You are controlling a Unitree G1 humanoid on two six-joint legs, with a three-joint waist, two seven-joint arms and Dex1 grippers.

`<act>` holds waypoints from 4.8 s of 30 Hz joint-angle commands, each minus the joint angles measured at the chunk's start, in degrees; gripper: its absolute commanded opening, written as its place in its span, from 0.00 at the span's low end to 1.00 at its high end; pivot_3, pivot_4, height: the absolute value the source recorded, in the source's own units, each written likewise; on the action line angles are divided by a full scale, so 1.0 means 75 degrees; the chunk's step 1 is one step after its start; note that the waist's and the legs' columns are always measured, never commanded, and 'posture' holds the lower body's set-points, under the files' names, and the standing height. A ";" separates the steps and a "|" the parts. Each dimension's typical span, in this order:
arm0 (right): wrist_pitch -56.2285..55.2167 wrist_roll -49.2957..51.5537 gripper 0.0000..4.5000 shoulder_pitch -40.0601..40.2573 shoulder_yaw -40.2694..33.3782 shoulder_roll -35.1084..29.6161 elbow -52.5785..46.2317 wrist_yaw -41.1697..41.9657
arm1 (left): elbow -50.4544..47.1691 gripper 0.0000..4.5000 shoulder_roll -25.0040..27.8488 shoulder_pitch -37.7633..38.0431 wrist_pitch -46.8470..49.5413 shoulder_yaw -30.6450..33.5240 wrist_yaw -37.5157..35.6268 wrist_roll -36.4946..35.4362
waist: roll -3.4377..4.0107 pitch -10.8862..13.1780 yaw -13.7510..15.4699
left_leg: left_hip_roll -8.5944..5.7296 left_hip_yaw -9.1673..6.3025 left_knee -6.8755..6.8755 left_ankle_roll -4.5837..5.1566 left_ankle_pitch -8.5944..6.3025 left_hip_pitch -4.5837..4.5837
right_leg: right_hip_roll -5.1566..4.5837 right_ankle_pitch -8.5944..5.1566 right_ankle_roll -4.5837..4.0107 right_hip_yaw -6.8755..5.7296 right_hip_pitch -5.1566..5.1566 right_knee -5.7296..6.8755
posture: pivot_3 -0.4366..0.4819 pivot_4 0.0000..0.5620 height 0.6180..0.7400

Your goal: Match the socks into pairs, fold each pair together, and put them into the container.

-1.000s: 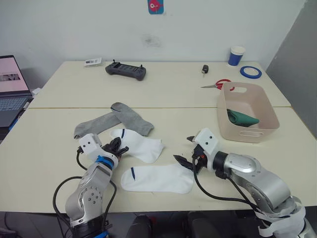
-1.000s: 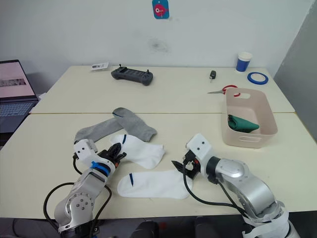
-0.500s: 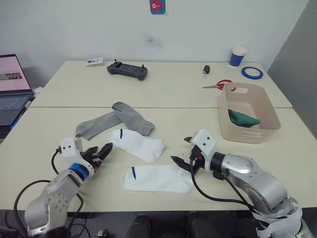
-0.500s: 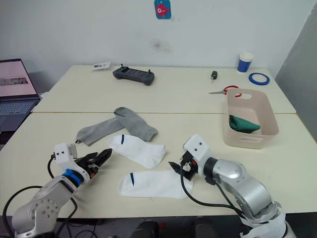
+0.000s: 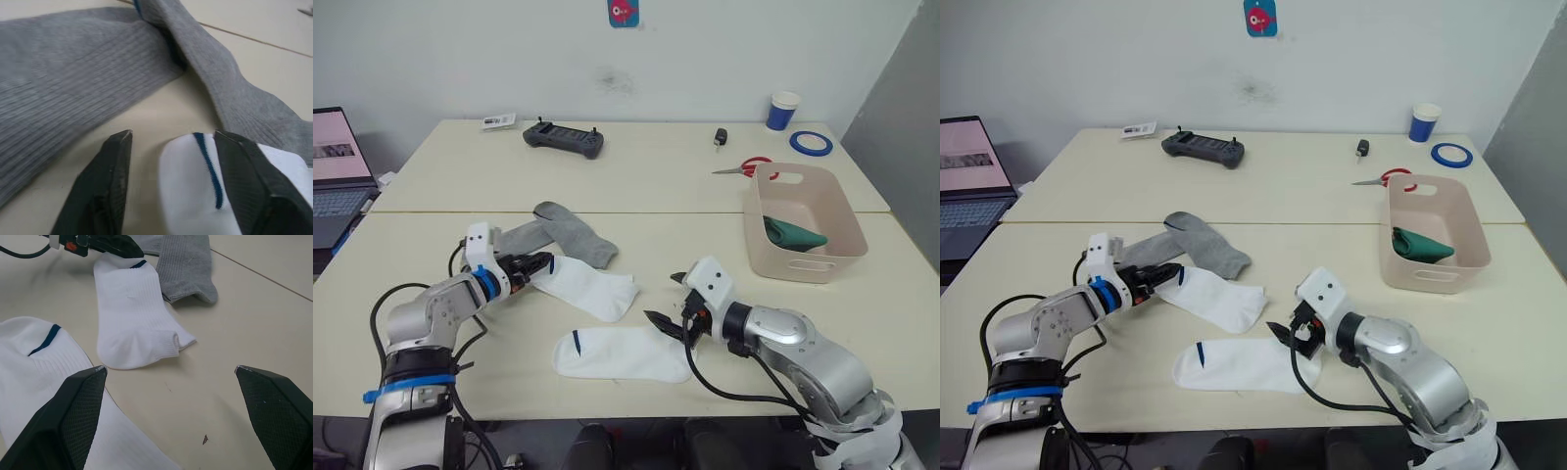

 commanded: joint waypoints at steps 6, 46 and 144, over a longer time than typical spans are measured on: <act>0.0248 -0.0277 1.00 -0.0738 0.0709 0.0840 0.0575 -0.0302 | -0.0449 0.01 0.0439 0.0173 0.0449 -0.0006 -0.0698 0.0044 | 0.0000 0.0000 -0.0031 | 0.0005 -0.0004 -0.0001 0.0000 0.0000 0.0002 | 0.0002 0.0000 0.0000 -0.0002 -0.0001 0.0002 | 0.48 0.27 1.00; 0.0278 0.0454 0.00 -0.1563 -0.0848 0.1172 0.1388 0.0584 | -0.3555 0.00 -0.0025 0.0629 0.1979 0.1913 0.0699 -0.1768 | -0.0001 0.0000 0.0001 | 0.0006 -0.0013 -0.0002 -0.0001 0.0000 -0.0011 | -0.0006 0.0001 -0.0002 0.0000 -0.0008 0.0000 | 0.48 0.27 1.00; 0.0083 0.0817 0.33 0.2096 -0.0402 -0.1067 -0.0416 0.0557 | -0.6839 0.15 -0.0075 0.6644 -0.0188 -0.0091 0.0511 -0.1962 | 0.0011 -0.0034 0.0019 | -0.0002 0.0020 -0.0019 -0.0008 -0.0009 0.0005 | -0.0022 -0.0043 -0.0075 0.0013 0.0000 -0.0020 | 0.48 0.27 1.00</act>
